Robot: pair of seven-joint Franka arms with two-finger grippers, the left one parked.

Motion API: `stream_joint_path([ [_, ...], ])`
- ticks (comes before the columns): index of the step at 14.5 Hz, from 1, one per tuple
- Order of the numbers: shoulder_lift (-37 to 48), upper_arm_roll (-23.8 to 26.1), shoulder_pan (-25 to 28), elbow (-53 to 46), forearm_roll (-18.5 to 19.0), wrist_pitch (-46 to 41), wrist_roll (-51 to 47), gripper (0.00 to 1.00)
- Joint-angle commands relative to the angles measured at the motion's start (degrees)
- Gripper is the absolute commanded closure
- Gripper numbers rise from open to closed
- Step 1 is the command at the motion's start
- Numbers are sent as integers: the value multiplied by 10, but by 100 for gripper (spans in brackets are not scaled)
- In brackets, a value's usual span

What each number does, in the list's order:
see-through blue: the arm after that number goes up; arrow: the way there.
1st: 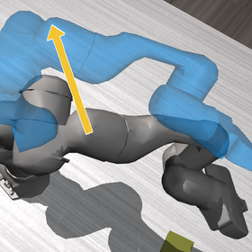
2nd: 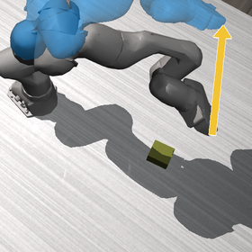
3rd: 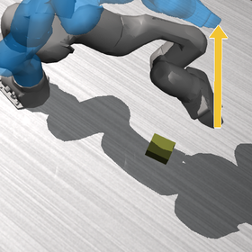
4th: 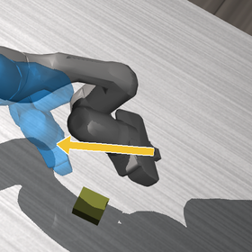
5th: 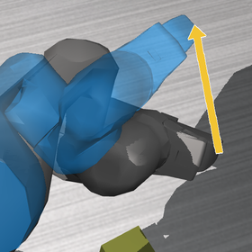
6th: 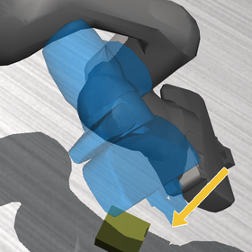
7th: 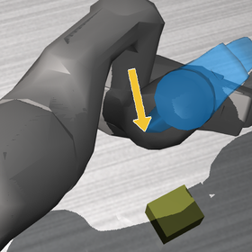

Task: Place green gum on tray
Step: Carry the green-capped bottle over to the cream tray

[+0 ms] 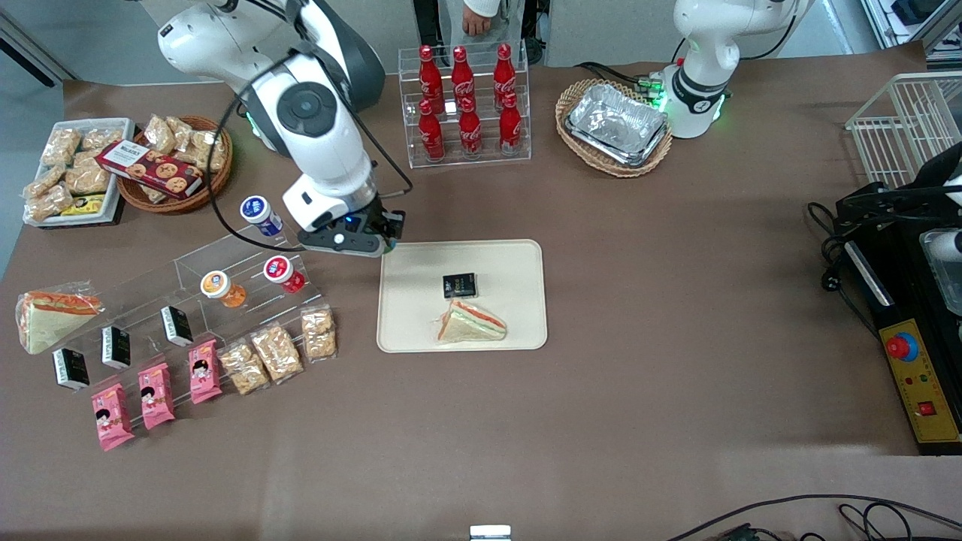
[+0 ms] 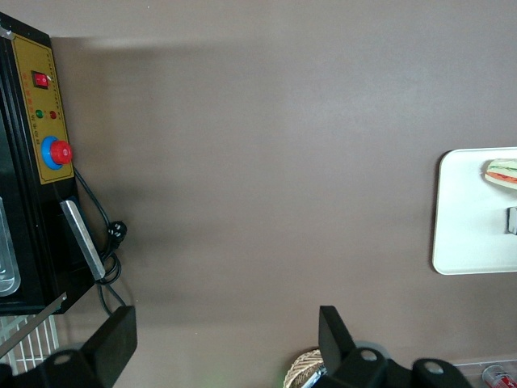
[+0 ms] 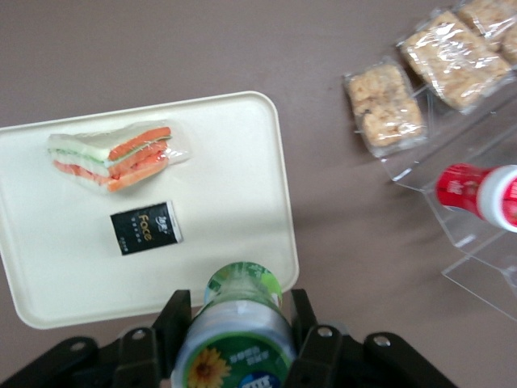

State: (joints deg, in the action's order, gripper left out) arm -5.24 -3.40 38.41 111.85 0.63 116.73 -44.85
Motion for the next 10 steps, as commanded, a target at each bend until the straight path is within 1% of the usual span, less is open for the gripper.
stream_joint_path([
  [1,-28,-6,8,38,-6,87,-23,83],
  [3,-43,-8,22,64,-5,132,-30,83],
  [10,-91,-11,17,144,1,281,-29,82],
])
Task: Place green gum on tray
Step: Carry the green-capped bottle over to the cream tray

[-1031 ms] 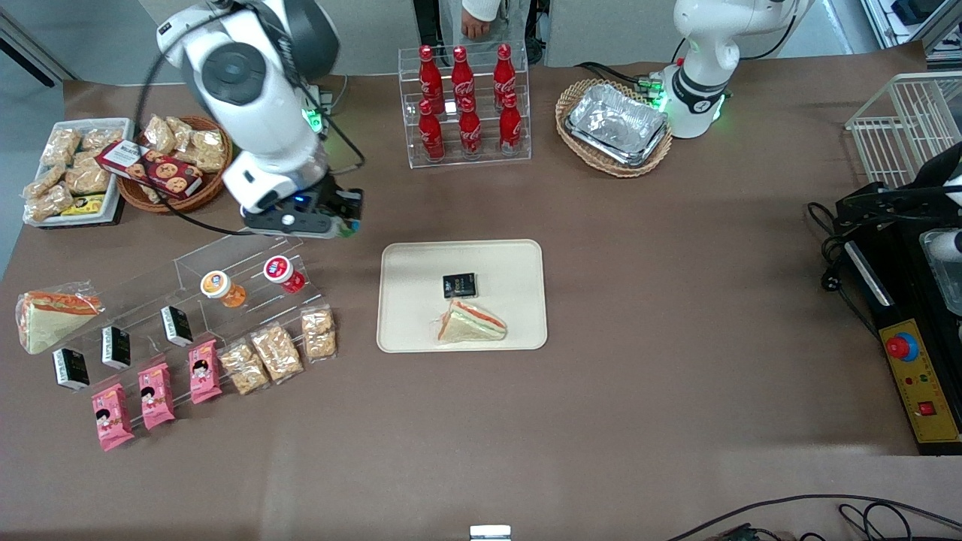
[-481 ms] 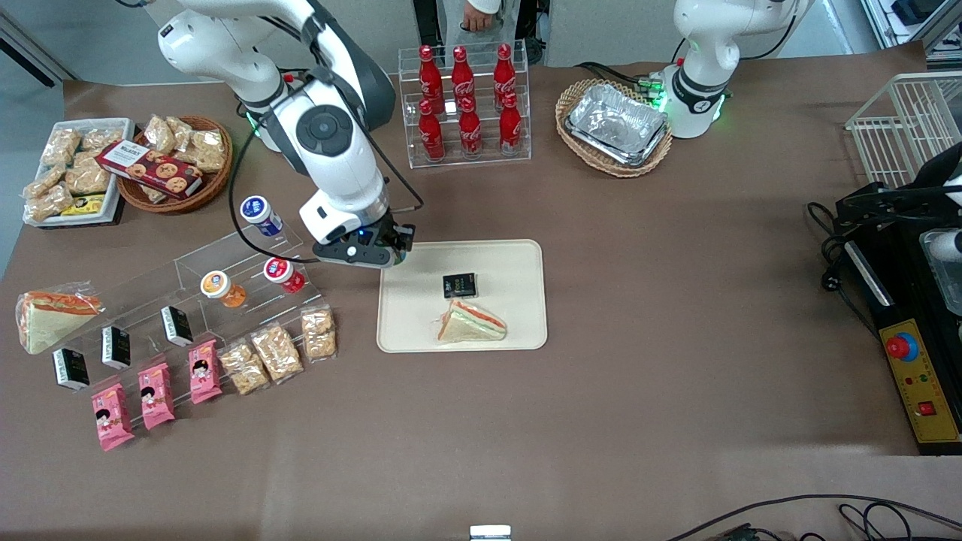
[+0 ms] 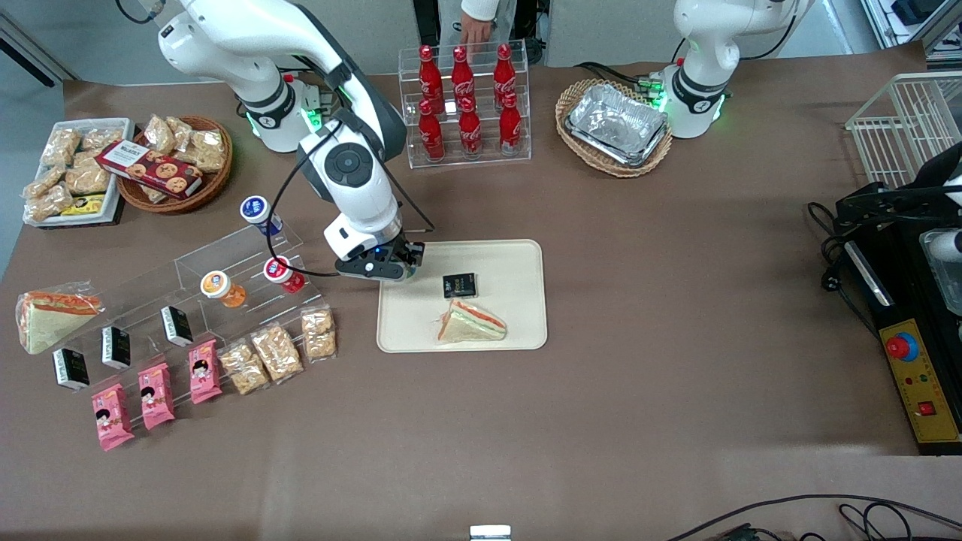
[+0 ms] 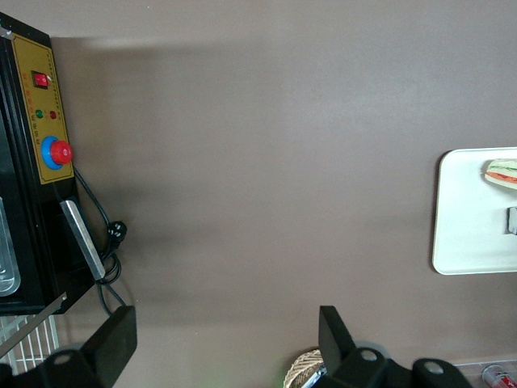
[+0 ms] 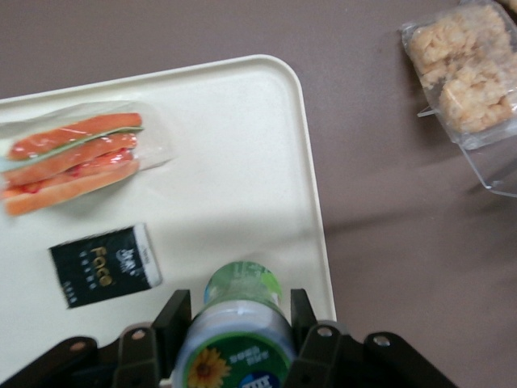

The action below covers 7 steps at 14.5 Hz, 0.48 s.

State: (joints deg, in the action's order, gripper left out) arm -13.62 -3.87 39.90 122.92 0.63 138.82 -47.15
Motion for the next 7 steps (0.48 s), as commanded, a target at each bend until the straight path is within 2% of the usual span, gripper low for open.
stream_joint_path([
  [1,-14,-6,2,42,2,76,-6,82],
  [7,-47,-8,2,47,2,116,-6,81],
])
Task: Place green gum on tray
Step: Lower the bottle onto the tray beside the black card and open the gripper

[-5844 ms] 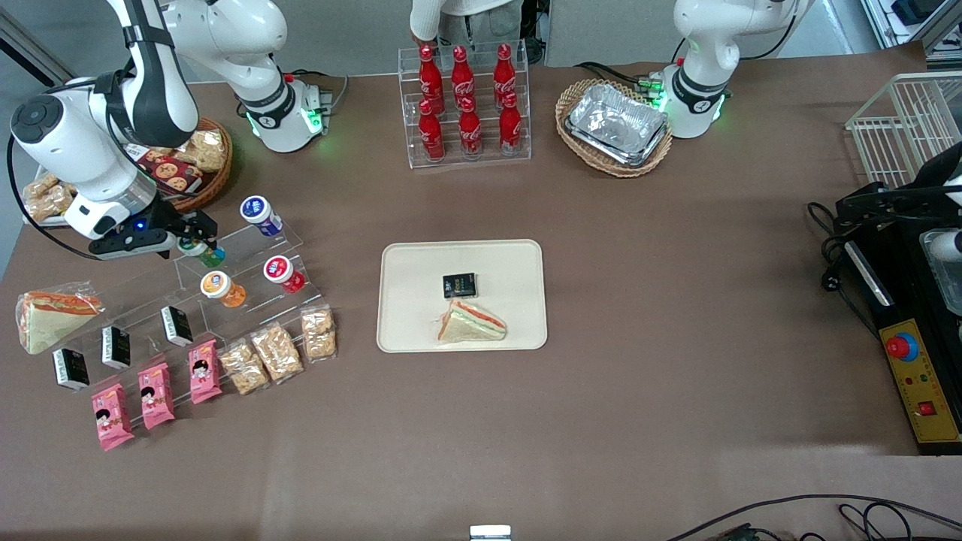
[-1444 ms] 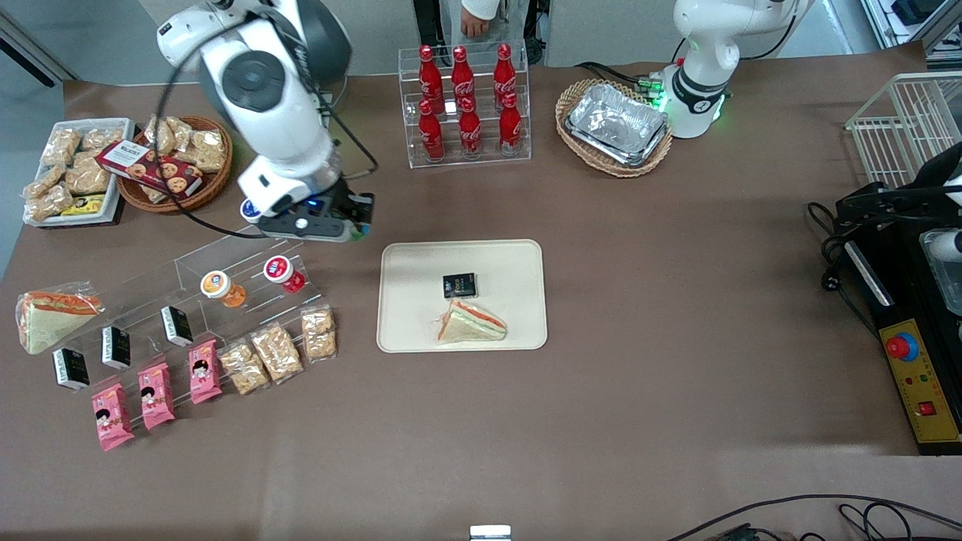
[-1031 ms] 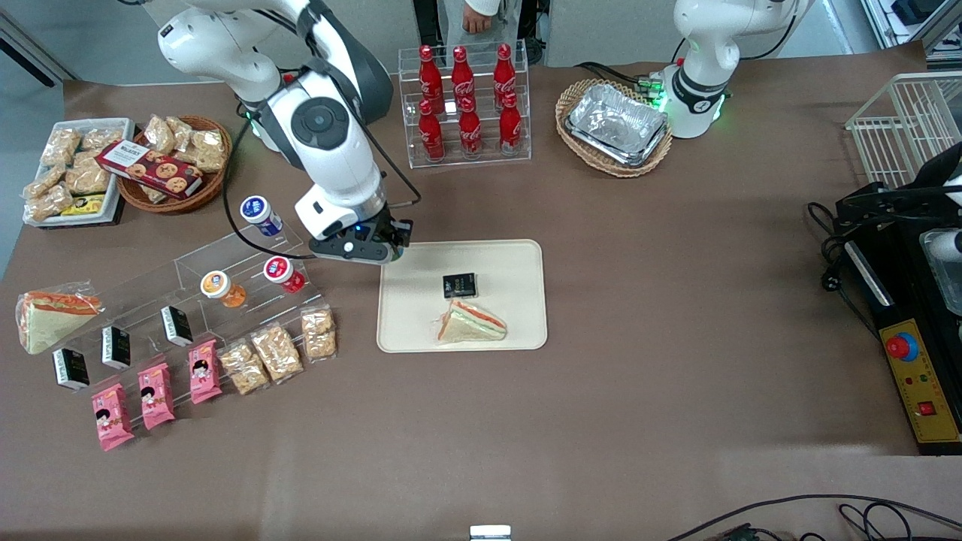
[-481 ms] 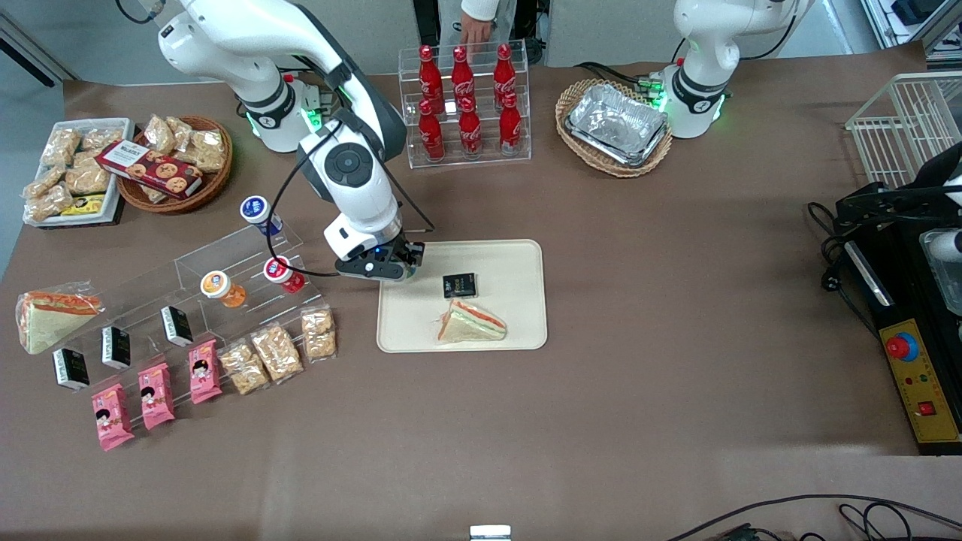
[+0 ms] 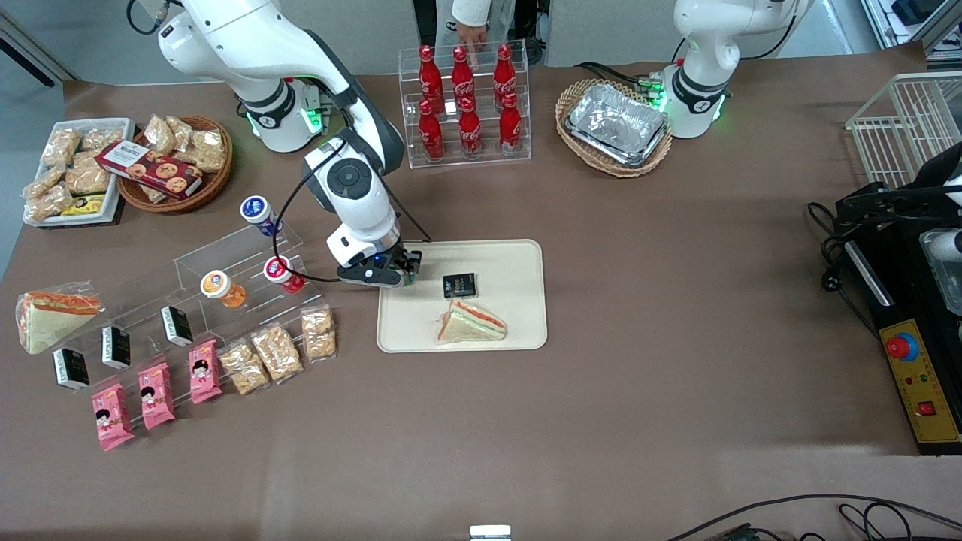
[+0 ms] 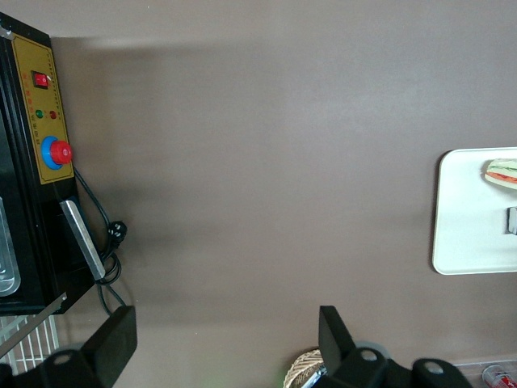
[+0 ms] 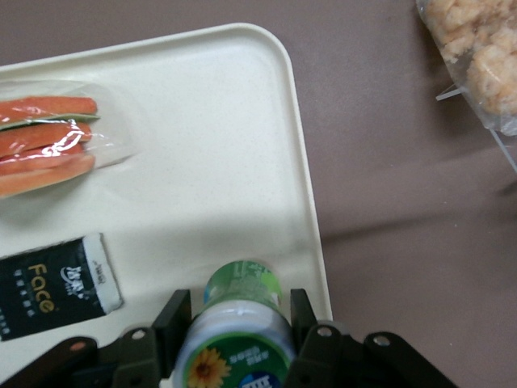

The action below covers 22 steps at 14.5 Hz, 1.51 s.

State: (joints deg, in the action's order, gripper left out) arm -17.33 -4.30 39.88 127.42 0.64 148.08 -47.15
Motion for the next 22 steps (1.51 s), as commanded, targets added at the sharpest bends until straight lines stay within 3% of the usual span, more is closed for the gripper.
stream_joint_path([
  [1,-15,-4,2,2,2,28,-6,78],
  [3,-19,-4,3,2,2,30,-6,72],
  [5,-19,-4,3,2,2,30,-6,49],
  [6,-21,-4,3,1,2,30,-6,48],
  [7,-22,-4,3,1,2,30,-6,31],
  [8,-23,-4,3,1,3,30,-5,6],
  [9,-23,-4,4,1,3,30,-5,1],
  [18,-5,-6,0,-1,3,18,-2,1],
  [22,56,-9,-19,-11,4,-71,40,1],
])
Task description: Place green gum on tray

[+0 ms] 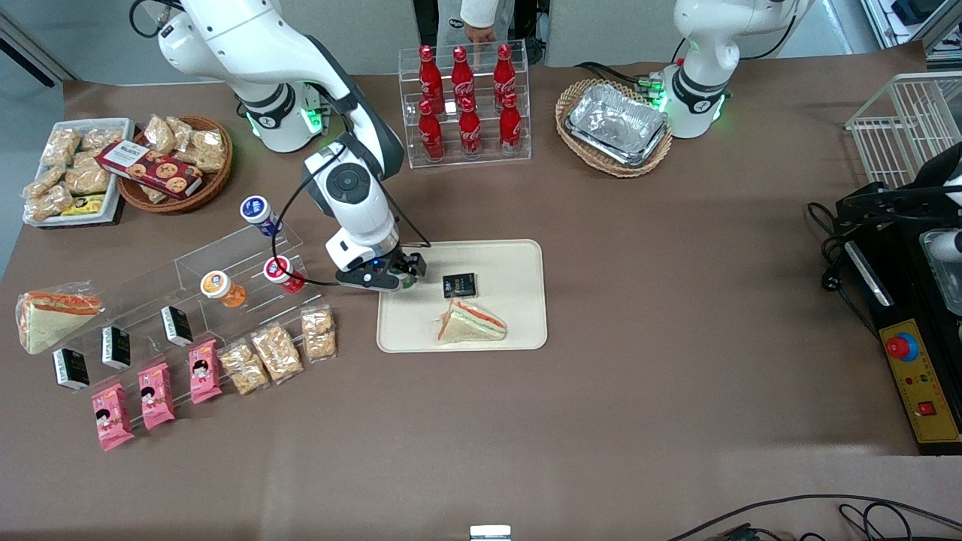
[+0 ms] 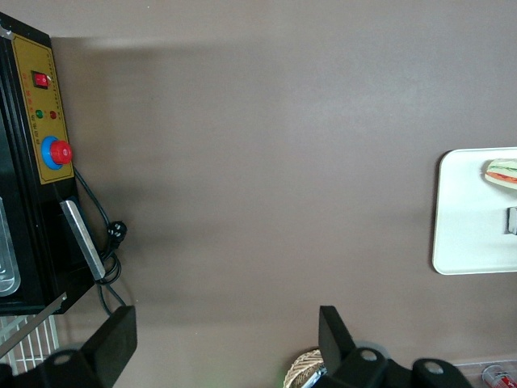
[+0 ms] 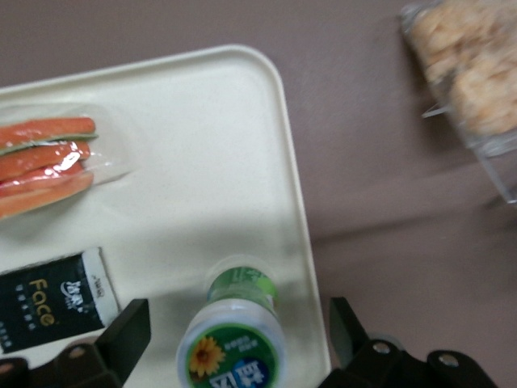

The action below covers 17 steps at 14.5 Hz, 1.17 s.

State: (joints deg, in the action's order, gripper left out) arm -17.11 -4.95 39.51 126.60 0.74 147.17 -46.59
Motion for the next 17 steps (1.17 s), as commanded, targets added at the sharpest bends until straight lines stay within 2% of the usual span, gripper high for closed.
stream_joint_path([
  [1,73,-6,-18,-3,3,-82,44,1],
  [4,124,-8,-43,-42,2,-178,88,1],
  [10,132,-9,-136,-223,-20,-430,248,1],
  [17,136,-9,-263,-325,-29,-553,439,1],
])
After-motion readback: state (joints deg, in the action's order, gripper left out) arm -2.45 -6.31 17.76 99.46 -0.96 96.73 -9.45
